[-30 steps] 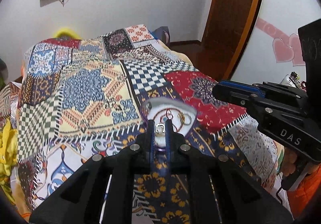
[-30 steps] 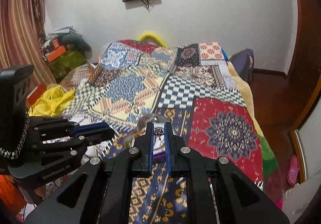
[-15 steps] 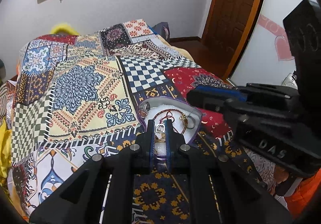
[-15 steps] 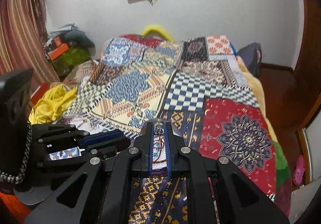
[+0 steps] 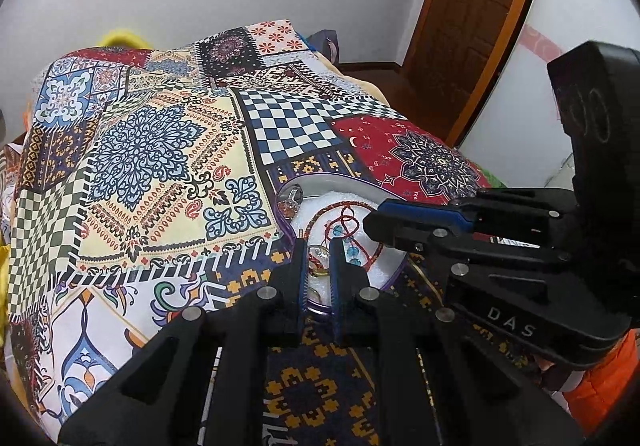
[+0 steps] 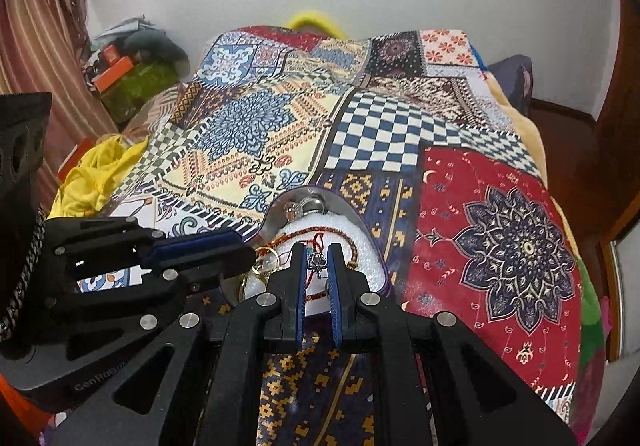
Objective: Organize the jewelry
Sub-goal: 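Drop the last earrings into the purple heart tin with both grippers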
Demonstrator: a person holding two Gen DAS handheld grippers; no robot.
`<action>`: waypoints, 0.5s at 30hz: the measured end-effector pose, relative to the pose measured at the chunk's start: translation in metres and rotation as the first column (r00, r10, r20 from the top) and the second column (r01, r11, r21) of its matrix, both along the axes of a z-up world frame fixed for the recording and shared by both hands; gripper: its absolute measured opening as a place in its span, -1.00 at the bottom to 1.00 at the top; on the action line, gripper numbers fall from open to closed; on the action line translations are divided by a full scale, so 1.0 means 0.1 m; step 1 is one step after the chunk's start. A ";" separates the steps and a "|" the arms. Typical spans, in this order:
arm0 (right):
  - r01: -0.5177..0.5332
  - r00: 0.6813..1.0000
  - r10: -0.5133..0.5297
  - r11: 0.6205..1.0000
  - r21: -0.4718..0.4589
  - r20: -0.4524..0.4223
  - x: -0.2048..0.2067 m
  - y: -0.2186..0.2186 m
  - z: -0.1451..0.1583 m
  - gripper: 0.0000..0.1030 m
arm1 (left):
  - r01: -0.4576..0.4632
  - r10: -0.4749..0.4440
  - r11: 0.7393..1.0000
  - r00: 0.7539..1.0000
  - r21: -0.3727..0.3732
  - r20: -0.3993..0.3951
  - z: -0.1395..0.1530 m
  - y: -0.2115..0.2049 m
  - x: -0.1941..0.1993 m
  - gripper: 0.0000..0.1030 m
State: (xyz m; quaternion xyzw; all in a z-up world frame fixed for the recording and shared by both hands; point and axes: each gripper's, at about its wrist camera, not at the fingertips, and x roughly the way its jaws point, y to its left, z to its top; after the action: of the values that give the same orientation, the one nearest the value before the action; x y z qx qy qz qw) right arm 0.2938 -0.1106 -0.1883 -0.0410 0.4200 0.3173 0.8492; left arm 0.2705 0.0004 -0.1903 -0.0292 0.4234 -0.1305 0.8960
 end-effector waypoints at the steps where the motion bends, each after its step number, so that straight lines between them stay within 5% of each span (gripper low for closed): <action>1: -0.002 1.000 0.002 1.000 -0.001 -0.004 0.00 0.00 0.00 -0.82 | -0.002 0.002 1.000 1.000 -0.005 -0.002 0.01 0.01 -0.01 -0.84; 9: -0.013 1.000 0.013 1.000 -0.025 0.002 -0.05 -0.01 0.08 -0.72 | -0.010 0.011 1.000 1.000 -0.017 0.026 0.19 0.07 -0.14 -0.51; 15: -0.001 0.998 0.003 1.000 -0.029 0.056 -0.18 -0.07 0.29 -0.64 | -0.028 0.030 0.999 0.996 -0.026 0.081 0.50 0.12 -0.32 -0.51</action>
State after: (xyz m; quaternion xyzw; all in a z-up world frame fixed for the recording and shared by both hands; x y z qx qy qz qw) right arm 0.2758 -0.1174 -0.1593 -0.0624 0.4007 0.3109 0.8596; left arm 0.2389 0.0122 -0.1406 -0.0413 0.3846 -0.1237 0.9138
